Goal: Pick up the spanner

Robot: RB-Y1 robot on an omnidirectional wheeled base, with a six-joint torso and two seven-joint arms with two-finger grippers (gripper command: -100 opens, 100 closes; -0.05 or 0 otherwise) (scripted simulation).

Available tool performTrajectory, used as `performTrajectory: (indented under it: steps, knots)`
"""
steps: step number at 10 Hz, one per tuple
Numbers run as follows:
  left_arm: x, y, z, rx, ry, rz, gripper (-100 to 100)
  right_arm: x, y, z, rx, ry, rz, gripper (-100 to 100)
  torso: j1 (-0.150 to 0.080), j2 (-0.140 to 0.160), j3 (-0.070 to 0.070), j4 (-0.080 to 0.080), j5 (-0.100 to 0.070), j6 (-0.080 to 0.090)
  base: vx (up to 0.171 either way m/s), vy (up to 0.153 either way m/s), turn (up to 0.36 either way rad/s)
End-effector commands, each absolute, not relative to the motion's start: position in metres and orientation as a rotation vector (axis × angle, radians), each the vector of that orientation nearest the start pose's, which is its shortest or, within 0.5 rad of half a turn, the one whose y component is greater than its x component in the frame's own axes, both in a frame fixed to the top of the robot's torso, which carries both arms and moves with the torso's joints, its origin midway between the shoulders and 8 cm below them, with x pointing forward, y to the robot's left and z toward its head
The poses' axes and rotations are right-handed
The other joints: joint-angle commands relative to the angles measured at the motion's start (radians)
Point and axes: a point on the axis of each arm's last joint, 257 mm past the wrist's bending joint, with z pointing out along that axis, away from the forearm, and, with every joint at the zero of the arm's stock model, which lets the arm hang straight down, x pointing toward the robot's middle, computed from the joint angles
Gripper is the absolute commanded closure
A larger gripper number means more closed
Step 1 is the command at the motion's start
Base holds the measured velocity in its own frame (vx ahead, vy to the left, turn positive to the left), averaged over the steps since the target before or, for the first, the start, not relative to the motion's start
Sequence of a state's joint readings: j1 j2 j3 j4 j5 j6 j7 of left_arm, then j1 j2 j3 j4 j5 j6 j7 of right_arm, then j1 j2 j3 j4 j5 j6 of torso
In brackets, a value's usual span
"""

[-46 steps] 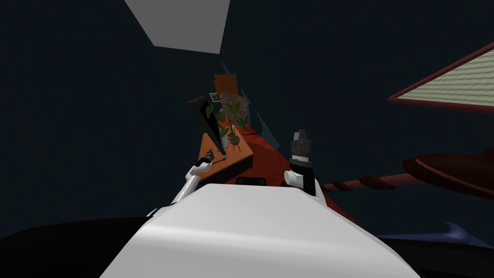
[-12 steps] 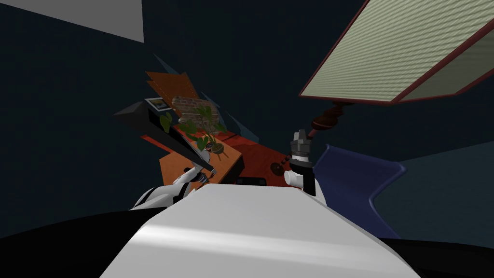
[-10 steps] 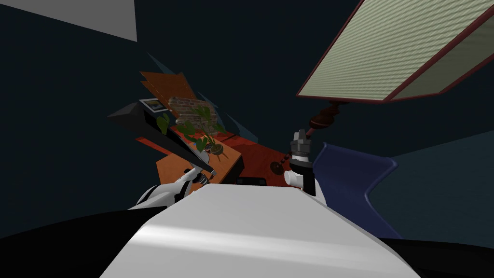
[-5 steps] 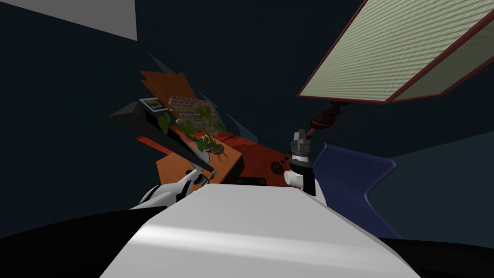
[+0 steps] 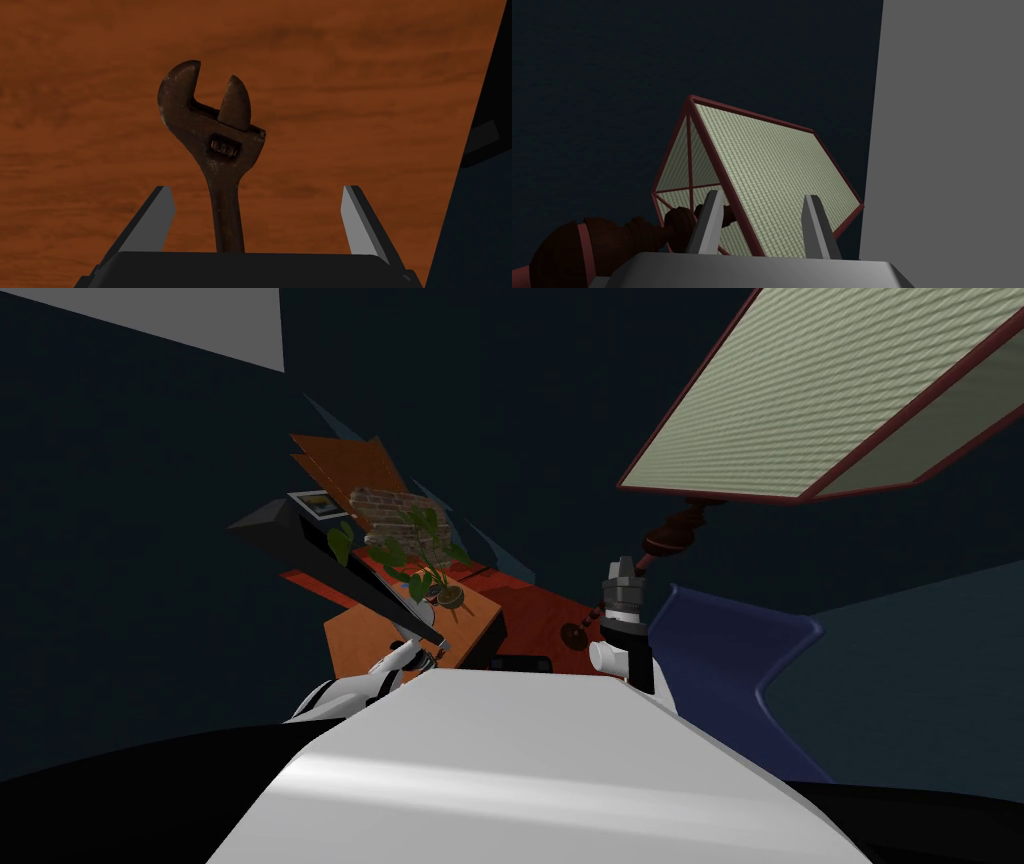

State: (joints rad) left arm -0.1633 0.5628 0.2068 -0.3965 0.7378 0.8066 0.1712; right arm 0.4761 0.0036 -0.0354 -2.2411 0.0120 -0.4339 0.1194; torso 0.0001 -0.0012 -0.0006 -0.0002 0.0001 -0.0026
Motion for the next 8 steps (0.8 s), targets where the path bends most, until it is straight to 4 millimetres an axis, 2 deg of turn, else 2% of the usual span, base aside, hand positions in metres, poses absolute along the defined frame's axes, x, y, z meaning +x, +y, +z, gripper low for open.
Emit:
performTrajectory:
  steps: [1, 2, 3, 7, 8]
  knots:
    - [0.1879, 0.5099, -0.591, -2.988, 0.897, -0.044, -100, 0.3618, -0.2924, 0.0024, 0.668, 0.701, 1.138, 0, 0.0, 0.0, 0.0, 0.0, 0.0, 0.0, -0.005, 0.005, -0.017]
    - [0.188, 0.5104, -0.5898, -2.991, 0.893, -0.044, -100, 0.3618, -0.2924, 0.0024, 0.668, 0.701, 1.138, 0, 0.0, 0.0, 0.0, 0.0, 0.0, 0.0, 0.0, 0.0, 0.0]
    - [0.188, 0.5105, -0.5901, -2.989, 0.895, -0.044, 100, 0.3618, -0.2924, 0.0024, 0.668, 0.701, 1.138, 0, 0.0, 0.0, 0.0, 0.0, 0.0, 0.0, 0.0, 0.0, 0.0]
    - [0.1903, 0.5097, -0.5894, -2.994, 0.886, -0.052, 100, 0.3618, -0.2924, 0.0024, 0.668, 0.701, 1.138, 0, -0.001, -0.001, -0.002, -0.002, 0.0, 0.001, 0.0, 0.0, 0.0]
    - [0.1907, 0.5093, -0.5893, -2.996, 0.885, -0.054, 0, 0.3618, -0.2924, 0.0024, 0.668, 0.701, 1.138, 0, 0.0, -0.002, -0.002, -0.003, 0.001, 0.001, 0.0, 0.0, 0.0]
